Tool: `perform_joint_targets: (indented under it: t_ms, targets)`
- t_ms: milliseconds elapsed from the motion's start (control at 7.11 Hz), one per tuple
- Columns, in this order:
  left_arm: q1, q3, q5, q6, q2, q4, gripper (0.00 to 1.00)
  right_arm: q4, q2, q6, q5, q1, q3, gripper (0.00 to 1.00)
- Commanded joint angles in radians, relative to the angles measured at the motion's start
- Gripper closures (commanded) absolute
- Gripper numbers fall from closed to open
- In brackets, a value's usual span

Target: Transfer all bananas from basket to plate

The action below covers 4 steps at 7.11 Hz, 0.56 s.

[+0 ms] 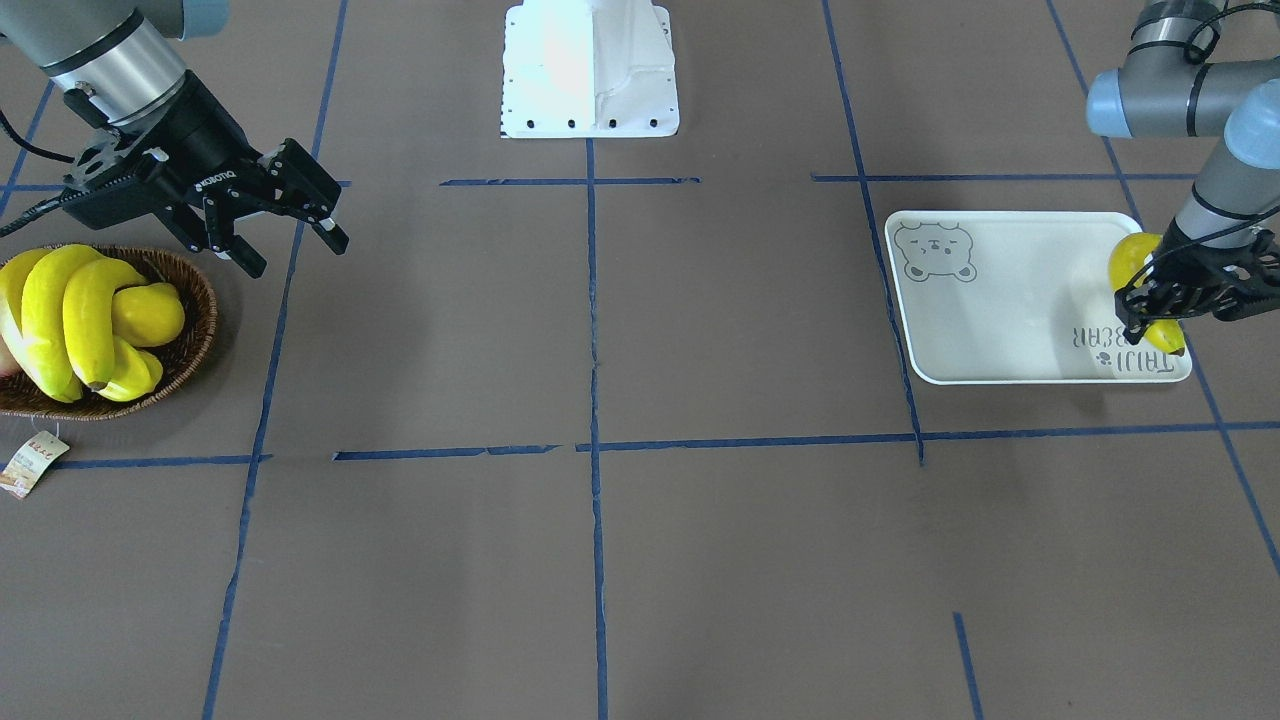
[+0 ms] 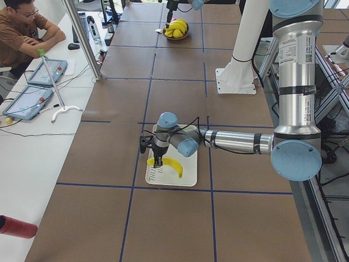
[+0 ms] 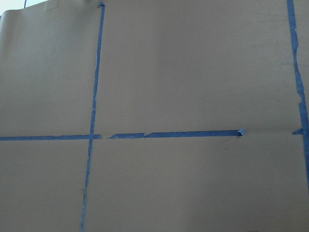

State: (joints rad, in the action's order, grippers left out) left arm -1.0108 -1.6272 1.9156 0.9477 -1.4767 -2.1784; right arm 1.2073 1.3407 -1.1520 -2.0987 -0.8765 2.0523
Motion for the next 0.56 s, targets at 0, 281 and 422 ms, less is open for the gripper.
perform_joint_targets:
  t_ms: [0, 281, 422]
  targets:
    - [0.0, 0.001, 0.003, 0.002, -0.007, 0.0, 0.82, 0.0, 0.008, 0.0, -0.012, -0.013, 0.0, 0.0]
    - [0.0, 0.004, 0.002, -0.01, 0.001, -0.01, 0.01, -0.002, 0.017, 0.002, -0.02, -0.022, 0.002, 0.0]
    - [0.0, 0.003, 0.003, -0.01, 0.009, -0.012, 0.01, -0.002, 0.04, 0.008, -0.02, -0.038, 0.005, 0.0]
